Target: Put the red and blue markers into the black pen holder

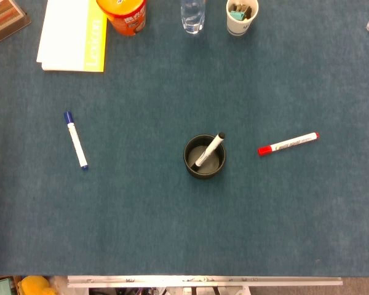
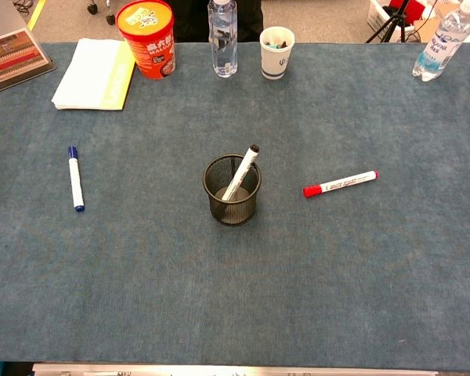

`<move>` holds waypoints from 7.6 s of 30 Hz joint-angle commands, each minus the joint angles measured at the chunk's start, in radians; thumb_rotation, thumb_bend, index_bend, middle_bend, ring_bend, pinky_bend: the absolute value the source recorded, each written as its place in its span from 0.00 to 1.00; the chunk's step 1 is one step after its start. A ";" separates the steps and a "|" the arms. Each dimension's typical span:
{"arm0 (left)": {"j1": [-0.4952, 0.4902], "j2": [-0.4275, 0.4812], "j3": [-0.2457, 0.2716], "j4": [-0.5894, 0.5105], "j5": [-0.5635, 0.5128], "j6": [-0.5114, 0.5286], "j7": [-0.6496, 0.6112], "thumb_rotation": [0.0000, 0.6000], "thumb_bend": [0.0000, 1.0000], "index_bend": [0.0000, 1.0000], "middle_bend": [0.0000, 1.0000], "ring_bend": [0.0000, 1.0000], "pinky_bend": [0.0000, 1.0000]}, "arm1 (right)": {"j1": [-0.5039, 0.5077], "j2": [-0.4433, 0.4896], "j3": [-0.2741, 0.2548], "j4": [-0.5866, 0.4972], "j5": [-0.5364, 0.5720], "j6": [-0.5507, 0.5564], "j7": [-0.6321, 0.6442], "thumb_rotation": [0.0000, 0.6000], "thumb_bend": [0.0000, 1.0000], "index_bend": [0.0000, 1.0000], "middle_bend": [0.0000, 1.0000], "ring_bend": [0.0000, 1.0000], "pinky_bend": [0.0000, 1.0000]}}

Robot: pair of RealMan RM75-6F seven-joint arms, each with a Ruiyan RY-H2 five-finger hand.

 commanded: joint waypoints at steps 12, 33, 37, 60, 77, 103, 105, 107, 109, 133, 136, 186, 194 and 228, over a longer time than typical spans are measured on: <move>0.003 -0.001 0.002 0.000 0.006 0.007 -0.001 1.00 0.23 0.22 0.04 0.00 0.08 | 0.008 0.008 -0.006 -0.008 -0.016 -0.013 0.000 1.00 0.33 0.31 0.24 0.04 0.13; 0.017 0.015 0.010 -0.006 0.018 0.023 -0.015 1.00 0.23 0.22 0.04 0.00 0.08 | 0.164 -0.122 -0.031 0.072 -0.106 -0.196 -0.214 1.00 0.16 0.52 0.30 0.06 0.13; 0.025 0.020 0.011 -0.006 0.018 0.032 -0.023 1.00 0.23 0.22 0.04 0.00 0.08 | 0.188 -0.175 -0.031 0.100 -0.092 -0.228 -0.217 1.00 0.14 0.56 0.30 0.06 0.14; 0.040 0.029 0.012 0.001 0.022 0.045 -0.038 1.00 0.23 0.22 0.04 0.00 0.08 | 0.324 -0.444 -0.058 0.309 -0.103 -0.347 -0.410 1.00 0.23 0.58 0.26 0.06 0.02; 0.044 0.040 0.011 0.000 0.024 0.049 -0.043 1.00 0.23 0.22 0.04 0.00 0.08 | 0.381 -0.564 -0.064 0.394 -0.055 -0.412 -0.531 1.00 0.15 0.56 0.24 0.04 0.00; 0.058 0.045 0.012 0.011 0.022 0.062 -0.059 1.00 0.23 0.22 0.04 0.00 0.08 | 0.428 -0.604 -0.075 0.412 0.038 -0.479 -0.653 1.00 0.21 0.55 0.23 0.03 0.00; 0.060 0.045 0.012 0.013 0.021 0.063 -0.061 1.00 0.23 0.22 0.04 0.00 0.08 | 0.429 -0.603 -0.076 0.409 0.044 -0.479 -0.656 1.00 0.24 0.55 0.23 0.03 0.00; 0.061 0.046 0.011 0.015 0.019 0.063 -0.065 1.00 0.23 0.22 0.04 0.00 0.08 | 0.431 -0.602 -0.076 0.405 0.052 -0.480 -0.663 1.00 0.27 0.55 0.23 0.03 0.00; 0.061 0.046 0.010 0.016 0.020 0.064 -0.066 1.00 0.23 0.22 0.04 0.00 0.08 | 0.432 -0.599 -0.076 0.400 0.059 -0.482 -0.666 1.00 0.29 0.55 0.23 0.03 0.00; 0.066 0.054 0.012 -0.008 0.029 0.071 -0.041 1.00 0.23 0.22 0.04 0.00 0.08 | 0.469 -0.273 0.094 -0.147 -0.030 -0.423 -0.005 1.00 0.31 0.60 0.28 0.03 0.00; 0.066 0.055 0.013 -0.013 0.032 0.071 -0.035 1.00 0.23 0.22 0.04 0.00 0.08 | 0.482 -0.267 0.095 -0.167 -0.049 -0.434 0.078 1.00 0.31 0.60 0.28 0.03 0.00; -0.019 0.083 0.034 0.126 0.123 -0.052 -0.198 1.00 0.23 0.26 0.04 0.00 0.08 | 0.480 -0.359 -0.032 0.036 -0.197 -0.243 0.184 1.00 0.35 0.12 0.21 0.03 0.00; -0.107 0.071 0.061 0.238 0.246 -0.110 -0.269 1.00 0.23 0.28 0.05 0.00 0.08 | 0.386 -0.198 -0.027 -0.058 -0.123 -0.158 0.028 1.00 0.36 0.24 0.24 0.05 0.00; -0.465 -0.248 0.224 0.780 0.604 -0.166 -0.362 1.00 0.23 0.41 0.10 0.00 0.08 | 0.248 -0.061 -0.025 -0.111 -0.102 -0.076 -0.023 1.00 0.36 0.25 0.24 0.05 0.00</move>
